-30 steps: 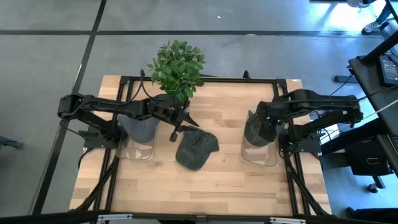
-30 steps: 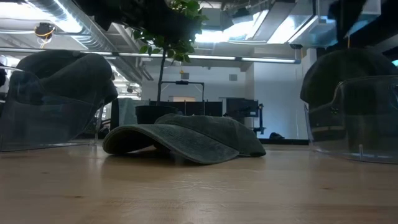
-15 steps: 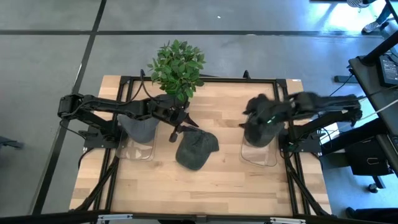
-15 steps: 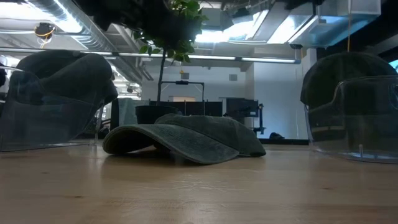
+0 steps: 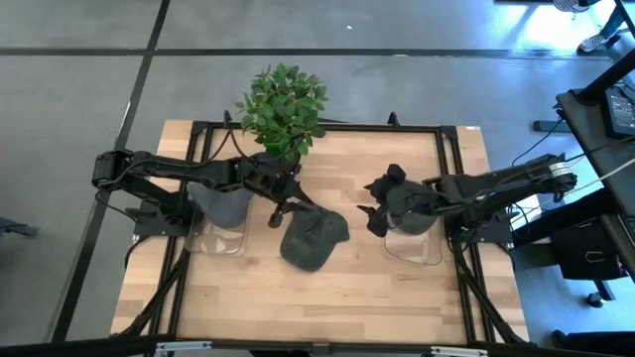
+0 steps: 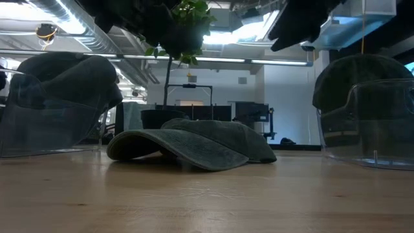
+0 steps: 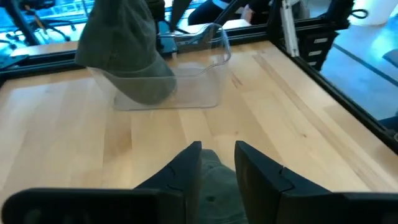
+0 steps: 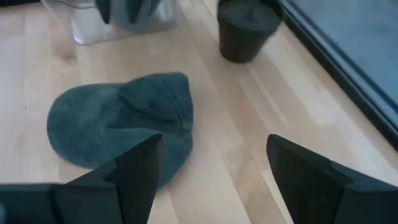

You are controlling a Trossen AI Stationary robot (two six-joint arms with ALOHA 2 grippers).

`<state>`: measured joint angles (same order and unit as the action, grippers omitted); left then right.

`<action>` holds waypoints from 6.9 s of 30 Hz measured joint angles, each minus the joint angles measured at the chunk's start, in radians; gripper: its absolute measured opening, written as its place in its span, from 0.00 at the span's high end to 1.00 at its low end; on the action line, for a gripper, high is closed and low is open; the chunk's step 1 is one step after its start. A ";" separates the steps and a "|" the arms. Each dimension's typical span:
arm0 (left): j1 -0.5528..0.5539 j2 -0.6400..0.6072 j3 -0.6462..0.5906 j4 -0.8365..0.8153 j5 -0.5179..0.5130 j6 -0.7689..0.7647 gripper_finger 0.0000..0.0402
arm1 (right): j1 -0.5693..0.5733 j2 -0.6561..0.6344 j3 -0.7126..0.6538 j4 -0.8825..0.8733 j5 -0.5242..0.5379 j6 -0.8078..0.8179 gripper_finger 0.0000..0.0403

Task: Pick & Place hat
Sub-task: Put the black cap into the right transparent bin

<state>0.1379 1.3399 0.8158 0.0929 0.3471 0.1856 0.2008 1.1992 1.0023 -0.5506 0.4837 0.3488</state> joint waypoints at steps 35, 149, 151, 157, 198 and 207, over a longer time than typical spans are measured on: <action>-0.138 0.185 0.021 0.034 -0.371 -0.089 0.39 | -0.002 0.000 -0.024 0.119 -0.004 -0.147 0.29; -0.328 0.242 0.020 0.307 -0.879 0.273 0.97 | -0.152 0.147 -0.026 0.240 -0.347 -0.047 0.82; -0.328 0.241 0.021 0.307 -0.879 0.273 0.97 | -0.152 0.147 -0.026 0.240 -0.347 -0.046 0.88; -0.328 0.241 0.021 0.300 -0.883 0.273 0.94 | -0.152 0.147 -0.026 0.240 -0.347 -0.055 0.93; -0.312 0.002 -0.154 0.323 -0.741 -0.045 0.58 | 0.047 0.145 0.742 -0.746 -0.190 0.149 0.93; -0.312 0.003 -0.154 0.323 -0.741 -0.067 0.58 | 0.207 0.144 0.809 -1.020 -0.164 0.526 0.93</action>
<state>-0.1745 1.3426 0.6613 0.4156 -0.3939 0.1183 0.4078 1.3433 1.8115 -1.5710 0.3194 0.8747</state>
